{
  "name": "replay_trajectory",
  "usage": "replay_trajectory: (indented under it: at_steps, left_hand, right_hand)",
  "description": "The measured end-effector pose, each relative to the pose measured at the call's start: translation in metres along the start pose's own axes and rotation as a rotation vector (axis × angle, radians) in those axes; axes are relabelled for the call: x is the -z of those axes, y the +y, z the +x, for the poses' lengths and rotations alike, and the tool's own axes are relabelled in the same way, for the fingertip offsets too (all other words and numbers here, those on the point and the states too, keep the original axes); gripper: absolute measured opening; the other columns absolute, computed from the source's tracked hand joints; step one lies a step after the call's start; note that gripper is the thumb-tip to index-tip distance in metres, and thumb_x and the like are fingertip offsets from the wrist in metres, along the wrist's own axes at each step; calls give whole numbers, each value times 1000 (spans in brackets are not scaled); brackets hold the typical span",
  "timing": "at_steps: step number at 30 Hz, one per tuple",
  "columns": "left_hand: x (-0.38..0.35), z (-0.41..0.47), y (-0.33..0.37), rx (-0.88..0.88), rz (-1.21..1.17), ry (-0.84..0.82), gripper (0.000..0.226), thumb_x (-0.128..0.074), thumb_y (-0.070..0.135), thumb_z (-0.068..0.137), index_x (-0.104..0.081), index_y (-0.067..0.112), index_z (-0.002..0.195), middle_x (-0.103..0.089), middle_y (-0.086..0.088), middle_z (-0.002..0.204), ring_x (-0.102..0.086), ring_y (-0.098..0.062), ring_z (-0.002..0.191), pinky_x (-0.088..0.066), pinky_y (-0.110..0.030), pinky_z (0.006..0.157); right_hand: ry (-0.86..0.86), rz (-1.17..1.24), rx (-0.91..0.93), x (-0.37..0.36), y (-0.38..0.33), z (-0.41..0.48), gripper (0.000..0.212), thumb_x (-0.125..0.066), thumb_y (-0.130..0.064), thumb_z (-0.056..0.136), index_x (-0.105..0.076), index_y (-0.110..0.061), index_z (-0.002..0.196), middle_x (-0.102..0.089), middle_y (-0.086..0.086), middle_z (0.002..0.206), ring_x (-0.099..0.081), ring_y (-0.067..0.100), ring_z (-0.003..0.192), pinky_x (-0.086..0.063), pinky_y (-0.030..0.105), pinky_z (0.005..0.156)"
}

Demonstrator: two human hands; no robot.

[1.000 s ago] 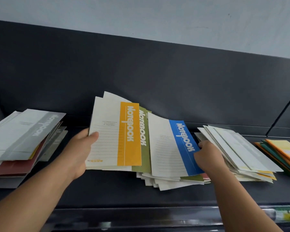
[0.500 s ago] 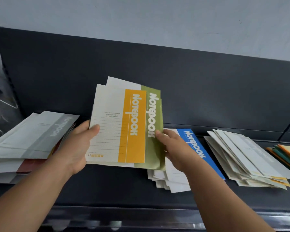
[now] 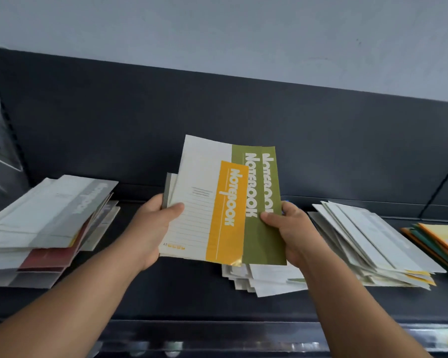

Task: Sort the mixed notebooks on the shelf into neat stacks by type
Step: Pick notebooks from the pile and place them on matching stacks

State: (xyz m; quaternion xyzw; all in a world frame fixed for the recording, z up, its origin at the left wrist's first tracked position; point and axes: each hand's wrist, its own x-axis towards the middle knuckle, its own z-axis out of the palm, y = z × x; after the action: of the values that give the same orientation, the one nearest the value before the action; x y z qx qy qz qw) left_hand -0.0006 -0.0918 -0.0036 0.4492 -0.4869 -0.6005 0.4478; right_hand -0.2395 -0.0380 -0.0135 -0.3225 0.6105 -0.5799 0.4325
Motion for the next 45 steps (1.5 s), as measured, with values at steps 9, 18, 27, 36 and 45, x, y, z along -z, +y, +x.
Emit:
replay_trajectory:
  at_steps: [9,18,27,36,45]
  left_hand:
    - [-58,13,-27,22,153,33,11,-54,13,97,-63,18,97,-71,-5,94,-68,-25,86,-55,-38,66]
    - [-30,27,-31,67,33,231,14,-53,13,98,-59,20,108,-66,-3,94,-63,-24,84,-52,-37,61]
    - [-14,18,-7,48,-166,245,14,-58,14,96,-60,20,107,-67,-3,96,-64,-24,83,-52,-38,62]
    - [-51,-9,-1,109,-137,27,16,-67,15,89,-63,19,104,-71,-6,96,-67,-27,85,-55,-40,60]
    - [-108,-34,-3,118,-137,-40,19,-49,24,99,-64,19,88,-70,-3,87,-64,-21,80,-50,-34,63]
  right_hand:
    - [179,-192,-19,62,13,5,16,-63,-5,91,-66,-14,105,-75,6,96,-71,27,87,-58,38,71]
    - [241,-544,-36,77,30,23,9,-64,-7,87,-64,-16,86,-71,6,91,-68,28,86,-57,45,81]
    - [351,-1181,72,57,24,15,28,-57,-24,89,-57,-12,114,-63,6,112,-56,31,105,-44,33,78]
    - [0,-209,18,-8,-4,-43,23,-67,-35,91,-62,-24,110,-71,-4,106,-69,16,93,-57,35,81]
    - [289,-356,125,67,-7,-69,14,-70,-22,89,-58,-27,92,-68,-9,94,-66,12,84,-53,30,67]
